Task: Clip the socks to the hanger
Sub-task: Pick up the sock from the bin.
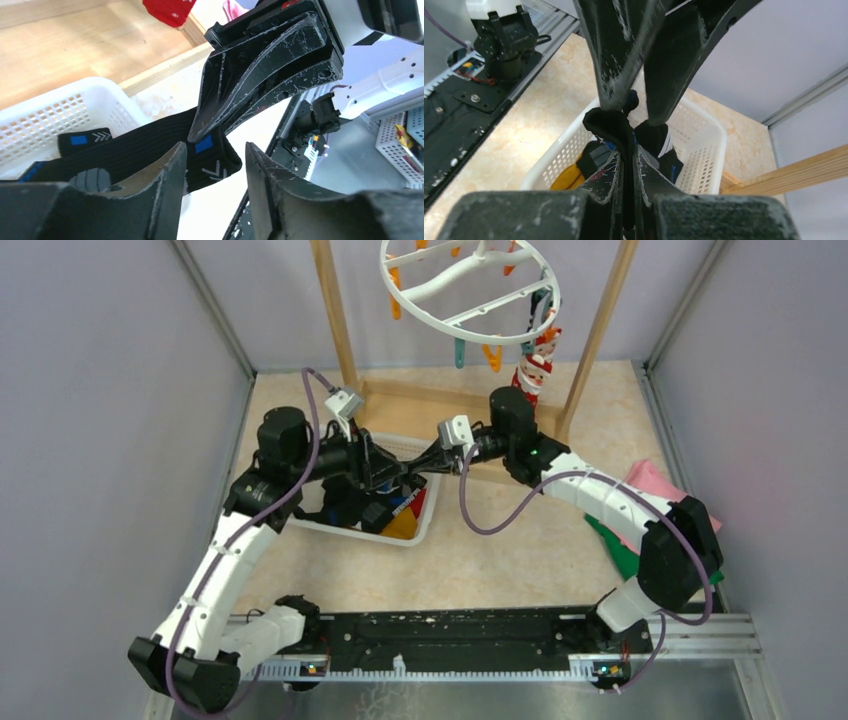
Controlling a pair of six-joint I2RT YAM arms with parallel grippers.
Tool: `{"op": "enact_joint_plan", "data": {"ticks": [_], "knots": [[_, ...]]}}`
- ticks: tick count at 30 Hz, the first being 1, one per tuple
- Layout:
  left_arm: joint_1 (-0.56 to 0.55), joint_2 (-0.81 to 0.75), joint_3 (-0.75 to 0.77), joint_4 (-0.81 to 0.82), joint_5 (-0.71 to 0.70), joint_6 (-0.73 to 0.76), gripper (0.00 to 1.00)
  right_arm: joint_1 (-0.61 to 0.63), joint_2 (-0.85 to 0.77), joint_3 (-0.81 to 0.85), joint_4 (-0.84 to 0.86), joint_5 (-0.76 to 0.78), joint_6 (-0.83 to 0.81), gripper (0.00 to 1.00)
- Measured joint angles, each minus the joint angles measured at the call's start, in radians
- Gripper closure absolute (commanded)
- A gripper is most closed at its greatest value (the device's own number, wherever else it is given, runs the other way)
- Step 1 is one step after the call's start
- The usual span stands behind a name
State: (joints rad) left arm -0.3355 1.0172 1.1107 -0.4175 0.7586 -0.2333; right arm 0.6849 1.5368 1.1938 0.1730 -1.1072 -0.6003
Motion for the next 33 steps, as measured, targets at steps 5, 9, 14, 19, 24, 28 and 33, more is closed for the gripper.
{"op": "enact_joint_plan", "data": {"ticks": [5,9,14,19,24,28,33], "knots": [[0.000,-0.121,-0.031,0.066,-0.078,0.009,0.09,-0.005,-0.056,-0.012,0.050,0.004,0.173,1.00],[0.000,-0.282,-0.114,0.202,-0.137,0.022,0.01,-0.034,-0.120,-0.030,0.255,-0.009,0.474,1.00],[0.000,-0.386,-0.172,0.352,-0.187,0.032,0.01,-0.063,-0.143,0.027,0.337,0.020,0.715,1.00],[0.000,-0.378,-0.192,0.397,-0.209,0.060,0.01,-0.073,-0.143,0.126,0.190,0.155,0.720,1.00],[0.000,-0.412,-0.309,0.385,-0.263,0.123,0.01,-0.095,-0.132,0.148,0.113,0.237,0.726,1.00],[0.000,-0.467,-0.419,0.403,-0.281,0.126,0.01,-0.099,-0.104,0.219,0.005,0.277,0.716,1.00],[0.000,-0.478,-0.444,0.541,-0.245,0.109,0.02,-0.101,-0.105,0.249,-0.097,0.275,0.671,1.00]]}}
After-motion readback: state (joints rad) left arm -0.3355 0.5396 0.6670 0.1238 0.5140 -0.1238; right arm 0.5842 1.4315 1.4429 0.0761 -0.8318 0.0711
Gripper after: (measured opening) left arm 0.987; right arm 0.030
